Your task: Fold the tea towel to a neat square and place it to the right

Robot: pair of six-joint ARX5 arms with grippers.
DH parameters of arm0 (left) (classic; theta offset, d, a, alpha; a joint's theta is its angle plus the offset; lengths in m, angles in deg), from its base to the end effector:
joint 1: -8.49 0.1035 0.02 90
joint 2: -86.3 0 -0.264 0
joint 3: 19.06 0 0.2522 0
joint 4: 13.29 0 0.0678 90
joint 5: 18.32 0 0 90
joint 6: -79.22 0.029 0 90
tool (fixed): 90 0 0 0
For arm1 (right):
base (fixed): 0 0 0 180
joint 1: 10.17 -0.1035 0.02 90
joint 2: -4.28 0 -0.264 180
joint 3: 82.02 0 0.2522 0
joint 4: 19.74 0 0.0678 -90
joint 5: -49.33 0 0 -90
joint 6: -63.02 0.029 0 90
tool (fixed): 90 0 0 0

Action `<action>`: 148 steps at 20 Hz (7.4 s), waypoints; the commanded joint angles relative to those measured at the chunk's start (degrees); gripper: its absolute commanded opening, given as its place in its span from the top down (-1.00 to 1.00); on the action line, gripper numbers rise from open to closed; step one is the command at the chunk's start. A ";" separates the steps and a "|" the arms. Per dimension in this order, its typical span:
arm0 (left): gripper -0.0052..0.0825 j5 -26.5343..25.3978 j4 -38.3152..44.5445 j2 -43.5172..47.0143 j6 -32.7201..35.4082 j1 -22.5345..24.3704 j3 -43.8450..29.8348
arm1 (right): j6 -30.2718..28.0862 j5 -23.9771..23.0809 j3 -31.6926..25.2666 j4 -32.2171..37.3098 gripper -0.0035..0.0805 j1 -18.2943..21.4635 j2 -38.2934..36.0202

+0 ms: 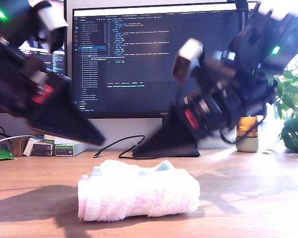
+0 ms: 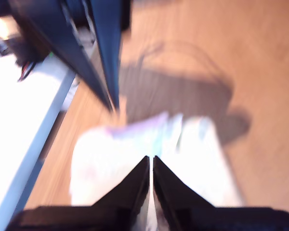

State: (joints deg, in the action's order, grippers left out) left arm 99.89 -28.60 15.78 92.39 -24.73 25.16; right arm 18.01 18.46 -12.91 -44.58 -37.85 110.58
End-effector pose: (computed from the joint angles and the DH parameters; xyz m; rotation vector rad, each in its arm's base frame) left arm 0.1831 -0.1363 0.1787 0.2311 0.6395 -1.1061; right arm 0.2840 0.1771 0.1314 -0.2505 0.5334 1.6816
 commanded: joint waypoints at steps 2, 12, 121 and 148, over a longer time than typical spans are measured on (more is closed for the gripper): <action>0.93 -0.28 -1.70 2.80 -1.95 0.09 -1.01 | -3.85 -1.38 0.28 -1.57 0.94 -0.15 0.07; 0.93 -3.93 -5.95 10.62 -4.85 0.09 -1.01 | -6.05 -8.79 0.28 -1.57 0.95 -5.60 5.22; 0.93 -10.38 -1.88 54.75 -16.17 26.18 -19.98 | 47.58 -58.27 -43.30 -0.35 0.95 23.56 -95.67; 0.93 -15.63 -15.93 65.75 -14.69 26.18 -28.46 | 43.54 -58.23 -53.09 -3.58 0.95 23.56 -106.20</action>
